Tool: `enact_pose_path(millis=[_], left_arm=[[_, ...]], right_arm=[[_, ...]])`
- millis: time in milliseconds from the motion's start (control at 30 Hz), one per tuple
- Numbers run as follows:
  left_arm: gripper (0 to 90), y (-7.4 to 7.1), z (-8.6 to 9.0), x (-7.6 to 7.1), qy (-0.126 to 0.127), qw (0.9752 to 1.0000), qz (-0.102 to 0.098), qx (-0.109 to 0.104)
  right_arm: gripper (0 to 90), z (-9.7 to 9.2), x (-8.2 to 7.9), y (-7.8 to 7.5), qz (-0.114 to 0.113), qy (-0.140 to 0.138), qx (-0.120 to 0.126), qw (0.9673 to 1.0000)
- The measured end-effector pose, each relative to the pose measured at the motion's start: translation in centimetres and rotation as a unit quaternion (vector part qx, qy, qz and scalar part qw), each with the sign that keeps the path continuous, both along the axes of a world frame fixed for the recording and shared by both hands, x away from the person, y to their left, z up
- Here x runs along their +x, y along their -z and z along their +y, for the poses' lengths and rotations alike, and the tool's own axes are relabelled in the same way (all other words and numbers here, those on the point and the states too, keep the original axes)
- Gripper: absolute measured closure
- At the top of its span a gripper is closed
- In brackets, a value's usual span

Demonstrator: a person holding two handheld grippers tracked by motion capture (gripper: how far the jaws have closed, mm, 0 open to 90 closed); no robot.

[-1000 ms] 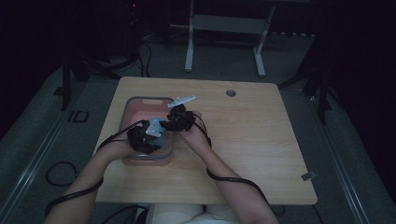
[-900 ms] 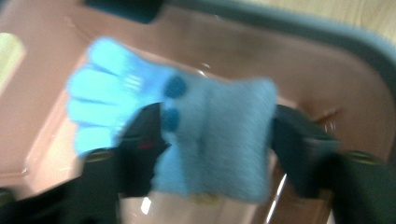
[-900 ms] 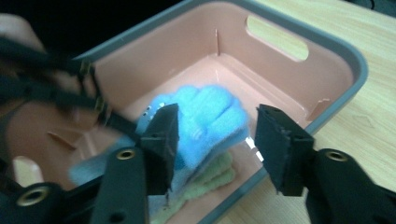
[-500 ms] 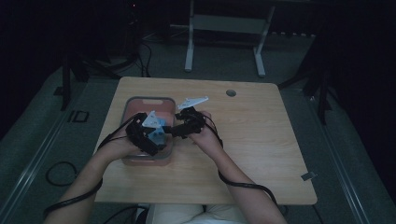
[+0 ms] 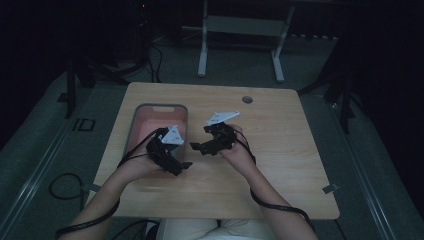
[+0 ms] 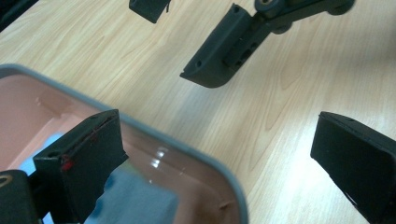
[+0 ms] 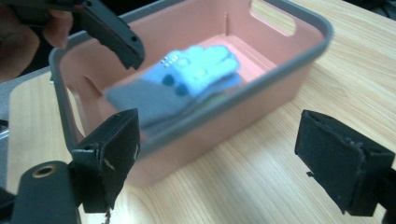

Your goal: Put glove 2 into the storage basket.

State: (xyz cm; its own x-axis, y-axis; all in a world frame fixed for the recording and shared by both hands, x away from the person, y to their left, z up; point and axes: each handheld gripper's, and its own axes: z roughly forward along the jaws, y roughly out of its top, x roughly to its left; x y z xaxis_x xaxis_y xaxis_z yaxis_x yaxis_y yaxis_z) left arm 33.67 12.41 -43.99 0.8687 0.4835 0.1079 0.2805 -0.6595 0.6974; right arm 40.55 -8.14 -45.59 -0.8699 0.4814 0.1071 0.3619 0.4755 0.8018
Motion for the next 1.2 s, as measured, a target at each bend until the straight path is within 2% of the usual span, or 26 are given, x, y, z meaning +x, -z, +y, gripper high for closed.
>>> enact_pose_path(millis=[233,700,933,1067,1200], left_arm=[[2.4,0.1,-2.1,-0.9,0.025,0.9996,-0.013,-0.004],[2.4,0.9,-6.0,-2.3,0.051,0.9985,-0.016,-0.016],[2.5,2.1,-7.7,-2.8,0.072,0.9972,-0.007,-0.017],[3.3,2.9,-8.8,-3.2,0.082,0.9966,-0.007,0.002],[3.2,3.7,-9.7,-3.7,0.093,0.9956,-0.001,-0.005]], right_arm=[[14.1,-2.1,-0.4,0.5,-0.009,0.006,-0.015,0.9998],[14.1,-6.4,-1.6,2.0,-0.013,0.017,-0.021,0.9996],[14.2,-8.4,-2.3,3.1,-0.011,0.023,-0.022,0.9994],[14.2,-9.1,-2.7,3.9,-0.006,0.026,-0.022,0.9994],[14.2,-9.9,-3.4,4.8,-0.005,0.030,-0.020,0.9993]])
